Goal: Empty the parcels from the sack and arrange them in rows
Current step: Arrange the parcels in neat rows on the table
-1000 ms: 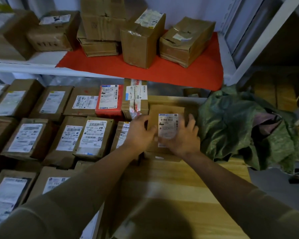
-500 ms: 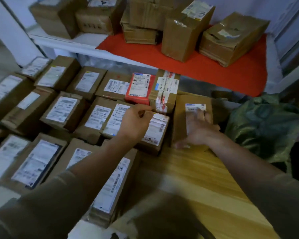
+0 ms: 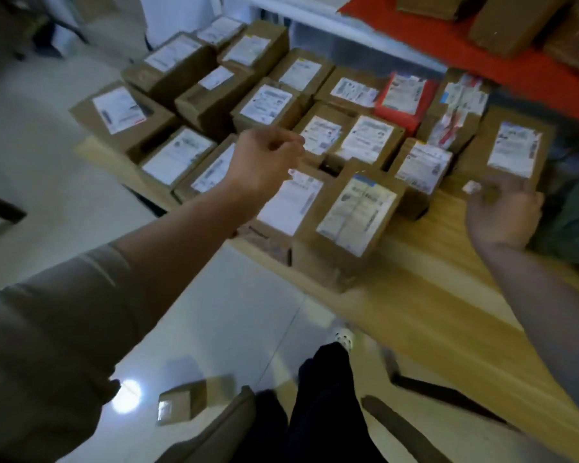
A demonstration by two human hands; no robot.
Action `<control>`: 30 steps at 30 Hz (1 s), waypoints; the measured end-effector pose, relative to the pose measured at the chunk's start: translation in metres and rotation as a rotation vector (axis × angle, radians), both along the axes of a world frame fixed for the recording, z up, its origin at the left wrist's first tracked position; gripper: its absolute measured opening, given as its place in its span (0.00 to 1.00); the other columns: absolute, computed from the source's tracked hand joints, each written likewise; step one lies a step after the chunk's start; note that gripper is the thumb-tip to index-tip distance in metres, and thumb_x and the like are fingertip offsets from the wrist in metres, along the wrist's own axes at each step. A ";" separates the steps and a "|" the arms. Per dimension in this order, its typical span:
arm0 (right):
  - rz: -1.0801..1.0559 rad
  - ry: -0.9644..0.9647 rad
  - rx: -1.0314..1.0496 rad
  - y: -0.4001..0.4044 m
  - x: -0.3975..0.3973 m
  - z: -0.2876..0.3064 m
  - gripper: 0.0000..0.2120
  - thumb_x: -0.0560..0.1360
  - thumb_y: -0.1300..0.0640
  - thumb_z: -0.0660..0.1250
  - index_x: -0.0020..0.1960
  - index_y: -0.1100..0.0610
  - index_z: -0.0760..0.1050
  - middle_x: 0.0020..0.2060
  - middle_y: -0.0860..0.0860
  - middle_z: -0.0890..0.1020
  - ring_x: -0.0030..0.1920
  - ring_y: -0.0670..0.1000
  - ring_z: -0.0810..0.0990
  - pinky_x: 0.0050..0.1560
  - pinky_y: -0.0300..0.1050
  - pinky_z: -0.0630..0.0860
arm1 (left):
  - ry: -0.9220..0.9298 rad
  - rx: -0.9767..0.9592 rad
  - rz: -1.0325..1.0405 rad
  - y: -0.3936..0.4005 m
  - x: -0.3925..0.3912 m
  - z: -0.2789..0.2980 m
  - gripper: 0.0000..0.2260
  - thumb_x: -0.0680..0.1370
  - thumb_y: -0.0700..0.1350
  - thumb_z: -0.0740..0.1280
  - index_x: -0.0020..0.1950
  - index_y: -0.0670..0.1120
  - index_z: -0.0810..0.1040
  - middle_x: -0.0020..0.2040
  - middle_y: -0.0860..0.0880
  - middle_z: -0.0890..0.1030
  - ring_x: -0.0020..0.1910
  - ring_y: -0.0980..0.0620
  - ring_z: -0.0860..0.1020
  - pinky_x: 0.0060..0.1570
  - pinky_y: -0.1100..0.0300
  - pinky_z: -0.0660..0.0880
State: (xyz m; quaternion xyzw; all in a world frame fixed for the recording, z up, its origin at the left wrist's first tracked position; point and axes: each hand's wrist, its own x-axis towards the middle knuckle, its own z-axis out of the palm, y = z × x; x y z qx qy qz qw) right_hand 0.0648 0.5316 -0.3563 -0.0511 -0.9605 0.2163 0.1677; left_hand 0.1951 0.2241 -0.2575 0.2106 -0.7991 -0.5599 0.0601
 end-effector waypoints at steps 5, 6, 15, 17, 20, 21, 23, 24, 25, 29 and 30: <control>0.100 0.269 -0.254 -0.054 0.074 0.022 0.16 0.74 0.55 0.58 0.54 0.59 0.80 0.46 0.56 0.80 0.56 0.60 0.76 0.60 0.48 0.70 | -0.049 0.018 0.118 -0.041 0.078 0.003 0.07 0.80 0.39 0.64 0.49 0.42 0.82 0.52 0.38 0.84 0.45 0.47 0.82 0.49 0.50 0.81; 0.129 0.305 -0.274 -0.067 0.087 0.028 0.15 0.74 0.56 0.58 0.53 0.58 0.80 0.42 0.50 0.78 0.54 0.59 0.76 0.59 0.49 0.71 | -0.057 0.042 0.127 -0.047 0.090 0.004 0.07 0.79 0.38 0.64 0.49 0.41 0.82 0.53 0.38 0.84 0.44 0.48 0.81 0.49 0.51 0.81; 0.857 0.463 -0.264 -0.179 0.211 0.042 0.05 0.74 0.67 0.65 0.47 0.64 0.80 0.38 0.56 0.75 0.41 0.59 0.74 0.43 0.50 0.70 | -0.129 0.127 0.206 -0.087 0.176 -0.016 0.09 0.82 0.40 0.62 0.57 0.41 0.80 0.52 0.45 0.83 0.49 0.48 0.82 0.50 0.53 0.81; 1.010 0.379 -0.222 -0.195 0.237 0.023 0.06 0.73 0.67 0.66 0.47 0.64 0.81 0.39 0.57 0.77 0.41 0.58 0.76 0.41 0.50 0.72 | -0.154 0.158 0.268 -0.090 0.196 -0.033 0.08 0.82 0.41 0.62 0.56 0.42 0.80 0.51 0.45 0.83 0.47 0.49 0.81 0.49 0.55 0.81; 1.140 0.162 -0.185 -0.206 0.264 -0.016 0.08 0.73 0.66 0.66 0.49 0.61 0.81 0.43 0.56 0.78 0.43 0.57 0.77 0.45 0.50 0.75 | -0.216 0.202 0.375 -0.089 0.226 -0.068 0.07 0.82 0.40 0.62 0.54 0.44 0.80 0.49 0.46 0.83 0.45 0.50 0.81 0.45 0.58 0.80; 1.155 0.048 -0.171 -0.207 0.272 -0.030 0.09 0.73 0.64 0.65 0.50 0.60 0.81 0.45 0.54 0.78 0.45 0.56 0.78 0.46 0.50 0.75 | -0.240 0.216 0.418 -0.087 0.237 -0.082 0.07 0.82 0.39 0.62 0.54 0.44 0.80 0.48 0.46 0.83 0.44 0.51 0.81 0.44 0.59 0.80; 1.143 -0.188 -0.148 -0.207 0.283 -0.055 0.10 0.75 0.61 0.65 0.54 0.57 0.80 0.49 0.52 0.77 0.47 0.52 0.77 0.46 0.49 0.76 | -0.280 0.228 0.484 -0.084 0.260 -0.115 0.07 0.82 0.39 0.62 0.54 0.44 0.80 0.48 0.47 0.83 0.43 0.51 0.80 0.42 0.60 0.79; 1.133 -0.283 -0.131 -0.208 0.288 -0.068 0.11 0.75 0.60 0.65 0.56 0.56 0.79 0.51 0.51 0.76 0.47 0.49 0.76 0.47 0.48 0.76 | -0.304 0.226 0.508 -0.082 0.272 -0.134 0.07 0.82 0.39 0.62 0.54 0.44 0.80 0.48 0.47 0.83 0.43 0.51 0.80 0.42 0.60 0.79; 1.126 -0.361 -0.110 -0.209 0.293 -0.080 0.12 0.76 0.60 0.65 0.58 0.55 0.78 0.53 0.50 0.75 0.45 0.47 0.74 0.47 0.48 0.76 | -0.335 0.225 0.531 -0.080 0.284 -0.153 0.07 0.81 0.38 0.62 0.55 0.43 0.80 0.48 0.46 0.83 0.43 0.51 0.80 0.43 0.59 0.79; 1.102 -0.599 -0.014 -0.222 0.310 -0.133 0.15 0.77 0.57 0.65 0.64 0.52 0.75 0.59 0.49 0.73 0.43 0.46 0.72 0.52 0.48 0.76 | -0.513 0.221 0.596 -0.084 0.338 -0.245 0.08 0.79 0.39 0.67 0.56 0.44 0.81 0.53 0.43 0.83 0.51 0.44 0.81 0.55 0.49 0.80; 1.084 -0.641 -0.002 -0.226 0.315 -0.151 0.16 0.77 0.57 0.65 0.65 0.52 0.74 0.60 0.50 0.73 0.44 0.47 0.72 0.54 0.49 0.76 | -0.564 0.212 0.589 -0.087 0.352 -0.270 0.10 0.78 0.40 0.68 0.59 0.43 0.80 0.55 0.42 0.82 0.54 0.42 0.80 0.58 0.46 0.79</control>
